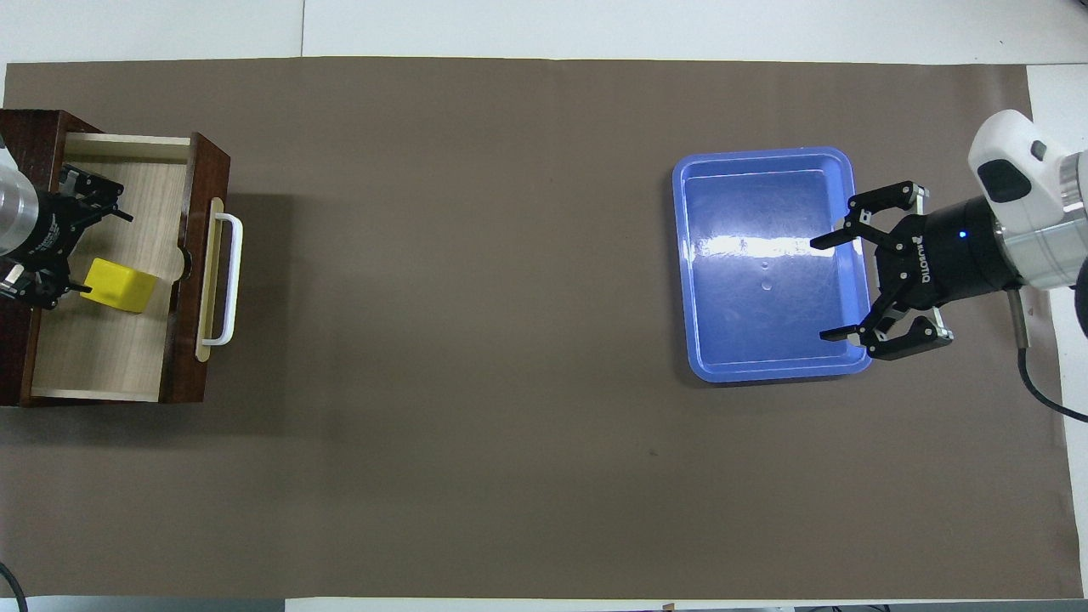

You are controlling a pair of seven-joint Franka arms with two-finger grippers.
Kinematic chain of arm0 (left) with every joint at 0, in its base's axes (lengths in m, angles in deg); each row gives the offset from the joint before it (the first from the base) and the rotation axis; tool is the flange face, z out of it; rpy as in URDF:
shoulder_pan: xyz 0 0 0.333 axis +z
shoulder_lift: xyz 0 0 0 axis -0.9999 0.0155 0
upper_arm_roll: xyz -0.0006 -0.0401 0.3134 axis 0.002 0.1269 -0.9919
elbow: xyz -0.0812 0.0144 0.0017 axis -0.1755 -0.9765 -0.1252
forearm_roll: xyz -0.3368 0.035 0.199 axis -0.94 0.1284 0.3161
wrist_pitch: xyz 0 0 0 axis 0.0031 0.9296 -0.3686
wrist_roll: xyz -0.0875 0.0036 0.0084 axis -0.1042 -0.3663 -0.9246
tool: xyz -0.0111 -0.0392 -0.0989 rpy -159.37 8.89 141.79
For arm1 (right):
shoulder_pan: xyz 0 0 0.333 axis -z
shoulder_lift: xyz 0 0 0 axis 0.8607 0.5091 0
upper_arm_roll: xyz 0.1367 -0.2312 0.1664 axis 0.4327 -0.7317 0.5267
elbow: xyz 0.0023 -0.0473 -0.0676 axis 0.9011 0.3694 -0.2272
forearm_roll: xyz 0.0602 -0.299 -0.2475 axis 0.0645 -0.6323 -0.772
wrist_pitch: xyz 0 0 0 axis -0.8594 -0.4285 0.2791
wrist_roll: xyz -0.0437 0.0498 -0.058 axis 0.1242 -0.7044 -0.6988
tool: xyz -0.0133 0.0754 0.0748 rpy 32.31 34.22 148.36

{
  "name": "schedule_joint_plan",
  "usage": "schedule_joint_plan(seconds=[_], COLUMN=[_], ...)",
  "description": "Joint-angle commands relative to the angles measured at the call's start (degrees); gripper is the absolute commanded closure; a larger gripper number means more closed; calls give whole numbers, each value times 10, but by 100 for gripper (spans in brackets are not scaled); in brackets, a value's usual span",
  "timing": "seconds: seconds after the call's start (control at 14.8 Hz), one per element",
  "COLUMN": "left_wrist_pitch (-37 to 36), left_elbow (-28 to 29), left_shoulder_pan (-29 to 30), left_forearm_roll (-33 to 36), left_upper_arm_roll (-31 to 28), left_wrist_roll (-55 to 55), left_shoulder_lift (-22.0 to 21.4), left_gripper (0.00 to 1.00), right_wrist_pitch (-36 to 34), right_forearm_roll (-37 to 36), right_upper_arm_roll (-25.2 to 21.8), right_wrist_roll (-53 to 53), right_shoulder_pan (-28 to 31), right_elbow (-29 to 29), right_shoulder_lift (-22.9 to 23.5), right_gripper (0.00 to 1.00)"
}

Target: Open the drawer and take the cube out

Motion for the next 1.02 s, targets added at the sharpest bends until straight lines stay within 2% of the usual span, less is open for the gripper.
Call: schedule_joint_plan(seconds=[0.0,0.27,0.47,0.88,0.95], left_wrist_pitch=[17,40,55,56,57], left_elbow=[40,68,76,76,77], left_shoulder_pan=[15,14,21,24,22], left_forearm_roll=[-4,-1,2,12,12], left_upper_arm_roll=[2,2,0,1,1], left_wrist_roll=[-8,-38,-48,-74,-80], left_shoulder_lift=[-26,-26,-25,-23,-21], left_gripper=[0,0,0,1,22], right_wrist_pitch=[40,68,100,174,175], right_forearm_roll=[43,99,131,221,239], right_upper_arm_roll=[3,3,3,3,2], right_wrist_roll=[84,150,177,174,169], right_shoulder_pan=[-25,-32,-32,-73,-74], right_elbow=[1,9,40,91,95], right_shoulder_lift=[24,55,66,52,49], right_gripper=[0,0,0,0,0])
